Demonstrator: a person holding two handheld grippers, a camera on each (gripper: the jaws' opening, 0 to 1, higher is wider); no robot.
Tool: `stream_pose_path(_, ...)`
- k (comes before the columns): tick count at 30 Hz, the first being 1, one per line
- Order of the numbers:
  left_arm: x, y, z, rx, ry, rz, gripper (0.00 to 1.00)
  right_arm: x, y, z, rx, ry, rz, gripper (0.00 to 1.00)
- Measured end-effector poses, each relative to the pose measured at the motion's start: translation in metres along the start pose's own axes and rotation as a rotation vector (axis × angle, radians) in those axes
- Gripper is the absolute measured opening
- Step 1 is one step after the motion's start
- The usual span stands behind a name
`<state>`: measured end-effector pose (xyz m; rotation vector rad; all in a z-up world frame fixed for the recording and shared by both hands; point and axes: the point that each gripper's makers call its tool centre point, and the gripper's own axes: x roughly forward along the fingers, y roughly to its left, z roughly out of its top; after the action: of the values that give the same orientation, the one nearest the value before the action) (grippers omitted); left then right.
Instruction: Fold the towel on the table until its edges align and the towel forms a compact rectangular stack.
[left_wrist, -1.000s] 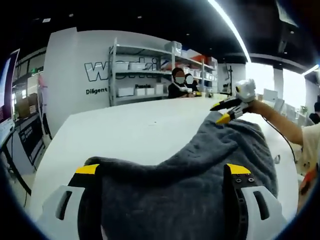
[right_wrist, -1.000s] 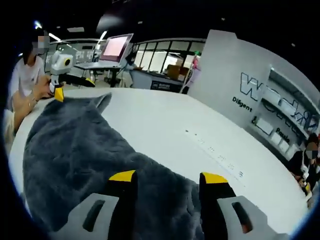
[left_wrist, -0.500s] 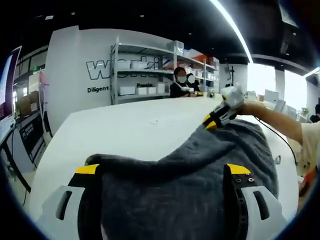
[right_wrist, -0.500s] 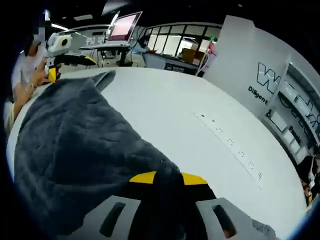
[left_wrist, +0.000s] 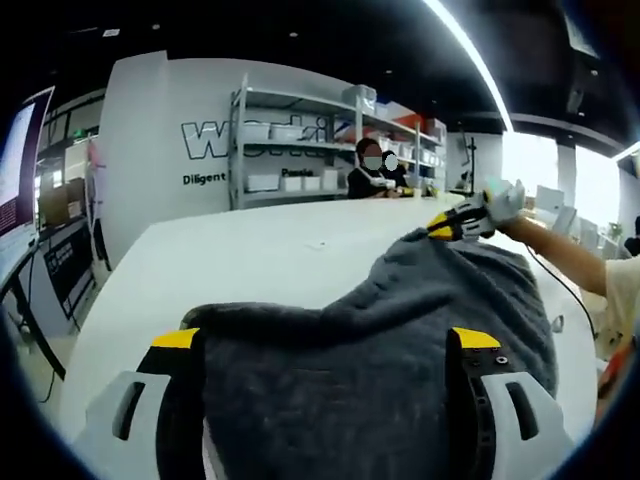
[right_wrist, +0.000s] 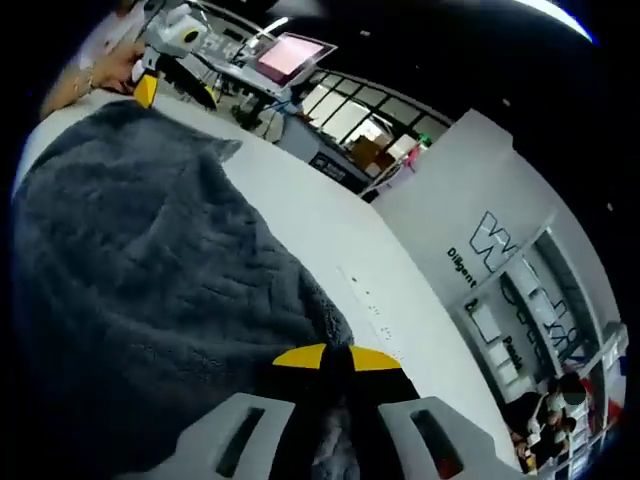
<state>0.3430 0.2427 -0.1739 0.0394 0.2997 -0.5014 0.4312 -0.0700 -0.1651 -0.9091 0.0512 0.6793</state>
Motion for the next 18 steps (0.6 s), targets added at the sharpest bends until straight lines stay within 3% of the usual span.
stream_pose_path(4,0.000,0.004,0.002,-0.019,-0.012,0.006,0.98,-0.022,-0.003,-0.001,-0.043,-0.024,-0.046,0.03)
stream_pose_path(7,0.000,0.007,0.002,-0.022,-0.009,0.014,0.98,-0.041,0.010,0.002,-0.114,-0.060,-0.043,0.03)
stream_pose_path(11,0.002,0.008,0.000,-0.025,-0.002,0.014,0.98,-0.057,0.038,-0.002,-0.202,-0.062,0.012,0.03)
stream_pose_path(18,0.003,0.009,-0.001,-0.027,0.007,0.014,0.98,-0.051,0.070,-0.027,-0.175,0.017,0.101,0.03)
